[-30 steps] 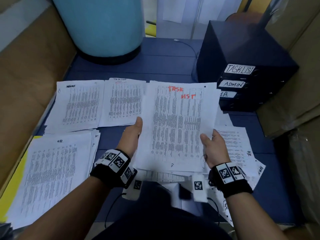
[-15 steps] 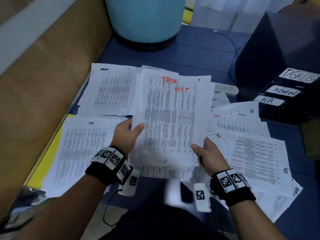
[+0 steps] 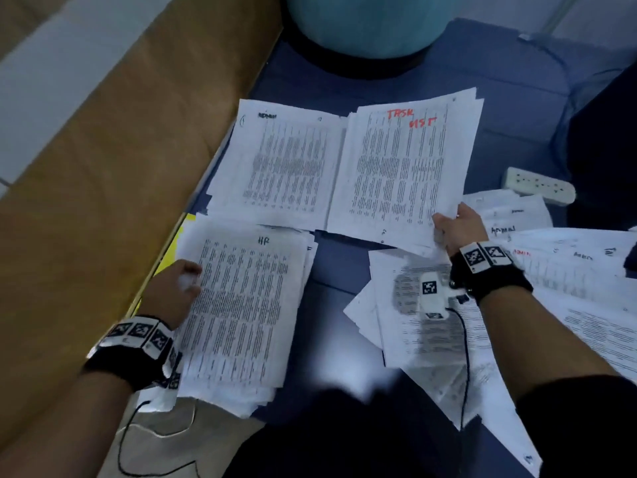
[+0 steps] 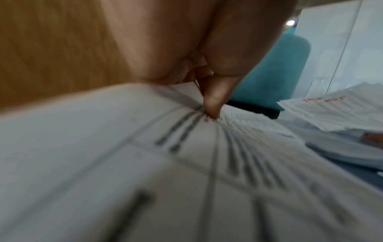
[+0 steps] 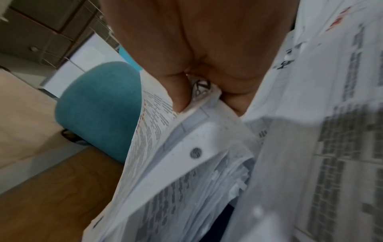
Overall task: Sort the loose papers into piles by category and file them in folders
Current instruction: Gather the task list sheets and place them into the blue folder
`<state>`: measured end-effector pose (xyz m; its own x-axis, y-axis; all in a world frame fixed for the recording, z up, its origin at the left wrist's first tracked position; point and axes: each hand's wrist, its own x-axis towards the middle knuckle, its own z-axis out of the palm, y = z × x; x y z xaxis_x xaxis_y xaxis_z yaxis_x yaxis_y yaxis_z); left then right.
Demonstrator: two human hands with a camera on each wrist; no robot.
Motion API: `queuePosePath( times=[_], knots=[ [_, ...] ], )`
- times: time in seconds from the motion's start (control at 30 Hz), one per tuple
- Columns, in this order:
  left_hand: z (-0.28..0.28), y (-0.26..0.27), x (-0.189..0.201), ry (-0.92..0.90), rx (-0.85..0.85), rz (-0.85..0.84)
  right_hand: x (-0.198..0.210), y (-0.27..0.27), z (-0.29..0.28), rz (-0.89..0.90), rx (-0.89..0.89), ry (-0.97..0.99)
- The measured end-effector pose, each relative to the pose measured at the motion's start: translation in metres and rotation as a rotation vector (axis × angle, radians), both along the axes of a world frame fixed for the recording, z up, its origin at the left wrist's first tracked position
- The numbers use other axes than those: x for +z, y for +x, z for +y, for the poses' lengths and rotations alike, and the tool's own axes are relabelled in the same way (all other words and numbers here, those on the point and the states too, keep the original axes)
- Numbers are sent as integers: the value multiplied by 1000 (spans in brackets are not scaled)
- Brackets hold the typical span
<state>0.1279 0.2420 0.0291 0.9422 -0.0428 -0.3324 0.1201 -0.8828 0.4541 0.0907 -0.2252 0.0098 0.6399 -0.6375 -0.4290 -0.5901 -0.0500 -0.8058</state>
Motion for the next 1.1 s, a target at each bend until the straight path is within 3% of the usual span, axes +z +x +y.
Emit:
queuePosePath(
  times=[0.13,0.27,0.43,0.63,0.8,0.97,1.1],
  knots=[
    [18,4,-25,87,18,66,-11,39,-1,97,35,-92],
    [28,5,-39,167,9,64,-19,61,6,321,156,-254],
    [-2,-1,-28,263,74,34,-14,49,8,278,81,-309],
    [-118,0,0,-124,-152,-135,27,-35,-22,205,137,-379],
    [-227,-31,11,-372,-373,-45,37,-137,-45,290,126,-283],
    [-283,-79,-14,-297,-518,147,7,-210,-55,471,32,-267],
    [-300,-108,-34,-182,-531,262,-10,-232,-53,511,-32,-243]
  ],
)
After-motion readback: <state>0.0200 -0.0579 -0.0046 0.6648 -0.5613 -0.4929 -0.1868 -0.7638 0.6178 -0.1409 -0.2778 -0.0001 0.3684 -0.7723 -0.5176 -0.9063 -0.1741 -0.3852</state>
